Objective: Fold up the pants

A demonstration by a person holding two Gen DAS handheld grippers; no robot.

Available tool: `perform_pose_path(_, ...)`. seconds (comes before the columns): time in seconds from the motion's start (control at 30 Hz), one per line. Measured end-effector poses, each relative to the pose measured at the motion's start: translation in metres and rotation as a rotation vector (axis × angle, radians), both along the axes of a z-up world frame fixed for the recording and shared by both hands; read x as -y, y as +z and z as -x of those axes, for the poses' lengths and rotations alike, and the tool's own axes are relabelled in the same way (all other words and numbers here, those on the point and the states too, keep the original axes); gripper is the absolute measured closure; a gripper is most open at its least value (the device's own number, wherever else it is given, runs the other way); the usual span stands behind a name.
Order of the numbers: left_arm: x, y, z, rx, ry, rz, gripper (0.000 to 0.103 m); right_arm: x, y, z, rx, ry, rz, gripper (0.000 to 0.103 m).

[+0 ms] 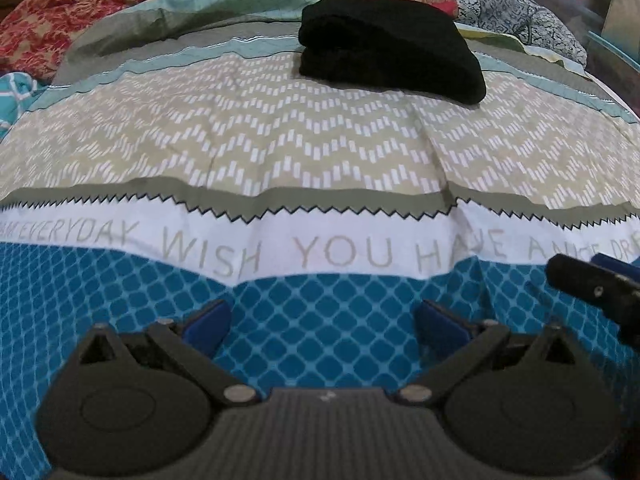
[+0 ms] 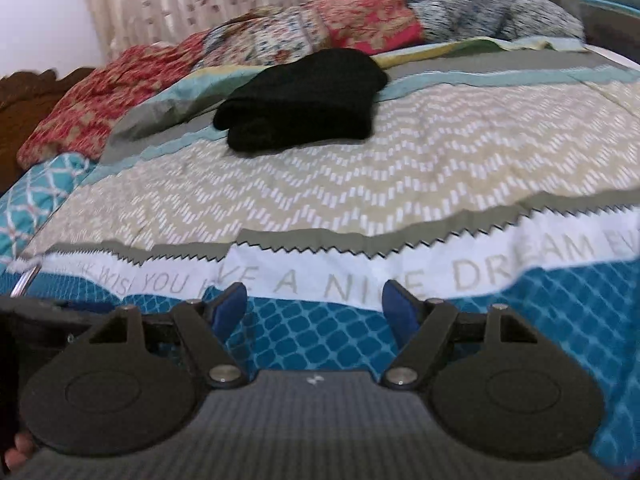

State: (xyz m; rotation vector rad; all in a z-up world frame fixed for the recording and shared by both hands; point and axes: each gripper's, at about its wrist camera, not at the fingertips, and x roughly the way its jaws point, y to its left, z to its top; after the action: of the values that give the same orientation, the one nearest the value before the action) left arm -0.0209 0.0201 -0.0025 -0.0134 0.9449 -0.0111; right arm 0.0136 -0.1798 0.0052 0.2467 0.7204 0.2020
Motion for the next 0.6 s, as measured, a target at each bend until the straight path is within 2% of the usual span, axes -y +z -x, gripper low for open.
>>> perform_pose_path(0.03, 0.001, 0.001, 0.001, 0.000, 0.001, -0.004, 0.000, 0.000, 0.001, 0.000, -0.008, -0.014, 0.004, 0.026)
perform_pose_path(0.1, 0.001, 0.001, 0.004, 0.003, 0.004, -0.008, 0.000, 0.000, 0.003, 0.004, -0.012, -0.036, 0.008, 0.019)
perform_pose_path(0.13, 0.001, 0.000, 0.006, 0.004, 0.006, -0.007, 0.000, 0.000, 0.005, 0.005, -0.015, -0.050, 0.006, 0.010)
perform_pose_path(0.17, 0.001, 0.001, 0.006, 0.004, 0.007, -0.008, 0.000, 0.000, 0.006, 0.006, -0.018, -0.061, 0.006, 0.006)
perform_pose_path(0.4, 0.002, 0.000, 0.007, -0.013, 0.022, -0.016, 0.000, 0.004, 0.000, 0.015, -0.054, -0.093, 0.045, 0.002)
perform_pose_path(0.5, 0.003, 0.000, 0.005, -0.023, 0.031, -0.021, 0.000, 0.012, -0.007, 0.014, -0.054, -0.100, 0.019, 0.000)
perform_pose_path(0.6, 0.003, -0.001, 0.003, -0.035, 0.030, -0.025, 0.000, 0.025, -0.012, 0.016, -0.013, -0.078, -0.030, 0.000)
